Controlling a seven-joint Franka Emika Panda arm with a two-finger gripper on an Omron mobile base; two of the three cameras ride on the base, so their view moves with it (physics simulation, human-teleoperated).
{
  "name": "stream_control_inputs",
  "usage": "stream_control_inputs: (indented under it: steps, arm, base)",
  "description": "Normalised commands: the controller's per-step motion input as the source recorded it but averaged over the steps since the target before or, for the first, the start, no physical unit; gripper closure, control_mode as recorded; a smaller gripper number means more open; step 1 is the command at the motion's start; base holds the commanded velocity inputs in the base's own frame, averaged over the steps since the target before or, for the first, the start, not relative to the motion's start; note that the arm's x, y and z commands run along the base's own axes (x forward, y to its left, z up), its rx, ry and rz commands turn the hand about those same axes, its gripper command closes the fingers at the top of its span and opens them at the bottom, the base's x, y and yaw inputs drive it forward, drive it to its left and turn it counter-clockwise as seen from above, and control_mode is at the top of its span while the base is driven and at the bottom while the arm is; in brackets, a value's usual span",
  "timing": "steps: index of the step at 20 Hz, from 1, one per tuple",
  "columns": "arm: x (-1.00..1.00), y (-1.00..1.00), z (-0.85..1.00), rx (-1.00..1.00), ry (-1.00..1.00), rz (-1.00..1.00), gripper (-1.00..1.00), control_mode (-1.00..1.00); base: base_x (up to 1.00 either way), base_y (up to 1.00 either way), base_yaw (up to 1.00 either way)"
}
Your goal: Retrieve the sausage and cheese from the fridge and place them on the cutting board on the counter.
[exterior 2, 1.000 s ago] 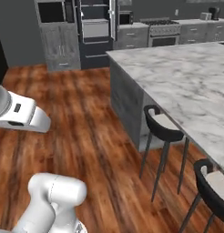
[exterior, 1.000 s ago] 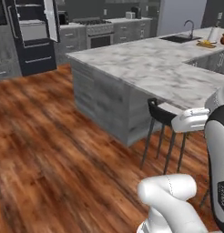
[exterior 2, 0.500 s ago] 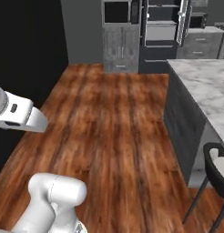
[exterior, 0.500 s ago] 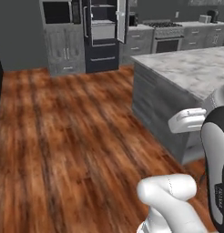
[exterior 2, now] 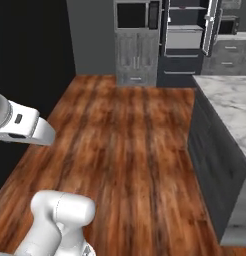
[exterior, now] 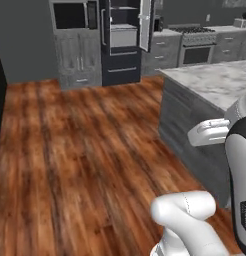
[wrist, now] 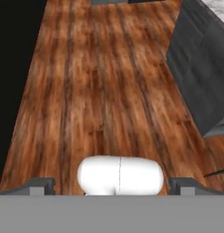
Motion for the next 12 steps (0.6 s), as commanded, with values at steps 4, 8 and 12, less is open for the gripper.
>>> stream_control_inputs:
  steps: [4, 8, 12]
  arm:
    - [0.00, 0.00, 0.00, 0.00, 0.00, 0.00, -1.00, 1.00]
    - [0.00, 0.00, 0.00, 0.00, 0.00, 0.00, -1.00, 1.00]
    - [0.00, 0.00, 0.00, 0.00, 0.00, 0.00, -1.00, 1.00]
  base:
    - [1.00, -0.14, 0.00]
    - [1.00, -0.11, 0.00]
    - [1.00, -0.14, 0.00]
